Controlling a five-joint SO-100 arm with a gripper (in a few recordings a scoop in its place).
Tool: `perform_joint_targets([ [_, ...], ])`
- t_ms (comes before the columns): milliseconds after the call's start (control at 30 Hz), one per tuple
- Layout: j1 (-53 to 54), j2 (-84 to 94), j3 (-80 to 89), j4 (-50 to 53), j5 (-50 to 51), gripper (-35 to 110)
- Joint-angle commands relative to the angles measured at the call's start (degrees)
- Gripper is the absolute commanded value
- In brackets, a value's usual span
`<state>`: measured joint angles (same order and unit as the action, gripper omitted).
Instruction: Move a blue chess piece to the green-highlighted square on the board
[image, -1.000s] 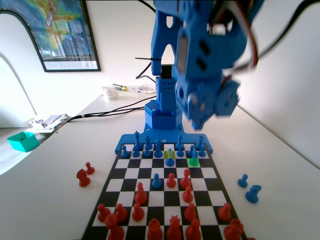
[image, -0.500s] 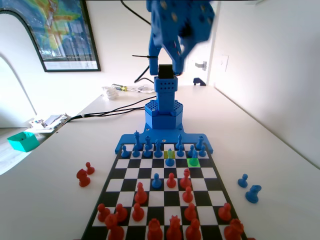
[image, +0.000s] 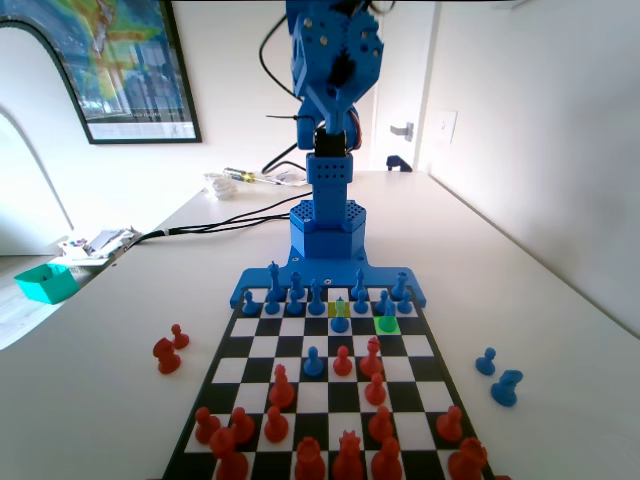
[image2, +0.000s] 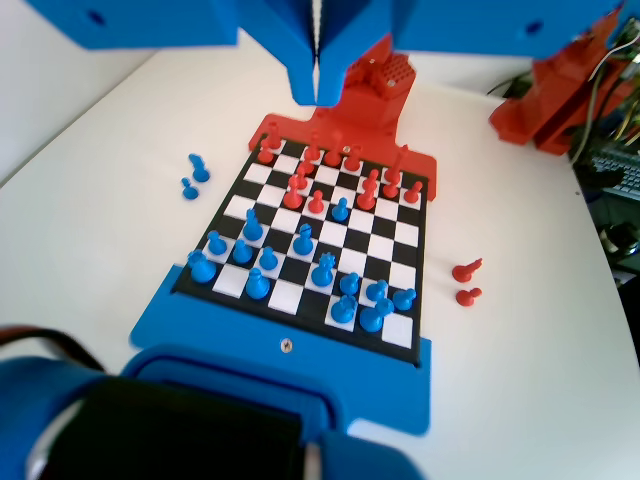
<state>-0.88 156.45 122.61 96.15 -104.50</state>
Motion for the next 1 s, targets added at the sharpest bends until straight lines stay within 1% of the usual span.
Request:
perform_joint_targets([
  [0,-0.3,4.1,1.1,-1.4,0.4,1],
  [467,4.0,13.2,1.8,-4.8,1.1,1],
  [733,2.6,18.6,2.0,-6.1,1.6,1],
  [967,2.2,18.6,2.1,-6.1,1.6,1],
])
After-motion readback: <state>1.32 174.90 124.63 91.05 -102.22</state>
